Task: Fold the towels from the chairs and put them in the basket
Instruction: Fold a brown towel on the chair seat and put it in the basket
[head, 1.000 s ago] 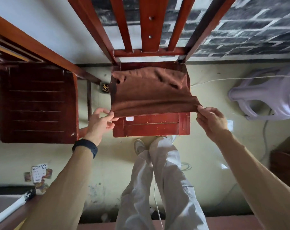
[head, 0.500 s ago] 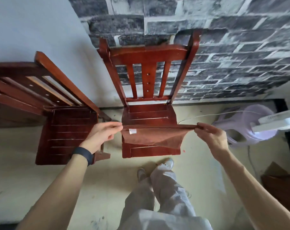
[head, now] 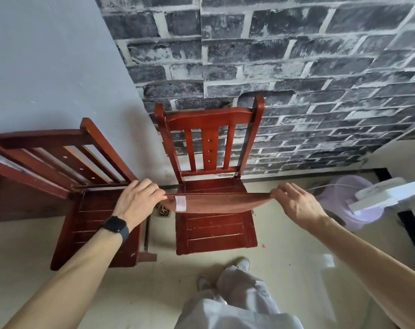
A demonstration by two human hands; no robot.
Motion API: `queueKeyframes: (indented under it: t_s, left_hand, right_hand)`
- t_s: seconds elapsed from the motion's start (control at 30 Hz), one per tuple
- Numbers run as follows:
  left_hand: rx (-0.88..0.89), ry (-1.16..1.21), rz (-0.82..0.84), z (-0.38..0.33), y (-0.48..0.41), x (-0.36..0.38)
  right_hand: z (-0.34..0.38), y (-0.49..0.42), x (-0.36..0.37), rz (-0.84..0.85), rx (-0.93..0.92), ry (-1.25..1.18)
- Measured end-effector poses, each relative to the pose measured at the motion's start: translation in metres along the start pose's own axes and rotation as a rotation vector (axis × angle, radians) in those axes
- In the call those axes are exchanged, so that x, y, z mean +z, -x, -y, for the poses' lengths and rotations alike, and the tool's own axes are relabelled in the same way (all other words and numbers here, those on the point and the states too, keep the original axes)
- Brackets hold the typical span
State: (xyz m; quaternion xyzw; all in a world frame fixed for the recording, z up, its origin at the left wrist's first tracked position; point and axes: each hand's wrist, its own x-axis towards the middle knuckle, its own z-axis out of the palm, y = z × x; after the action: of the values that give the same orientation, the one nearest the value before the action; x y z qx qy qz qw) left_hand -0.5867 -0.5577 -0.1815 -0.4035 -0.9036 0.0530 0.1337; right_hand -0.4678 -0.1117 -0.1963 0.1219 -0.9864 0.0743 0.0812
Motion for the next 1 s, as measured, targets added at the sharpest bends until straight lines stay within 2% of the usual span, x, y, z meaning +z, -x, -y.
queueKeyframes:
  t_s: [0.07, 0.2, 0.33, 0.53, 0.77, 0.9, 1.0]
  left_hand:
    - [0.030, -0.040, -0.006, 0.005, -0.005, 0.006]
    - [0.037, -0.058, 0.016, 0.012, -0.035, 0.017]
    - [-0.036, -0.078, 0.046, 0.026, -0.072, 0.028]
    - [-0.125, -0.081, 0.159, 0.036, -0.095, 0.046]
    - [-0.127, -0.018, 0.169, 0.011, -0.058, 0.091]
    - [-0.092, 0.054, 0.276, -0.024, -0.018, 0.129]
    - [-0.145, 0.115, 0.417, -0.054, 0.012, 0.162]
  right_hand:
    - [-0.004, -0.008, 0.004, 0.016, -0.046, 0.051]
    - [-0.018, -0.043, 0.012, 0.042, 0.038, 0.081]
    - [-0.032, -0.079, 0.023, 0.114, 0.094, 0.131]
    - [-0.041, -0.104, 0.040, 0.133, 0.168, 0.142]
    - [-0.040, -0.078, 0.080, 0.166, 0.170, 0.153]
    - [-0.032, -0.034, 0.132, 0.251, 0.177, 0.102]
    - [-0.019, 0.009, 0.173, 0.331, 0.198, 0.069]
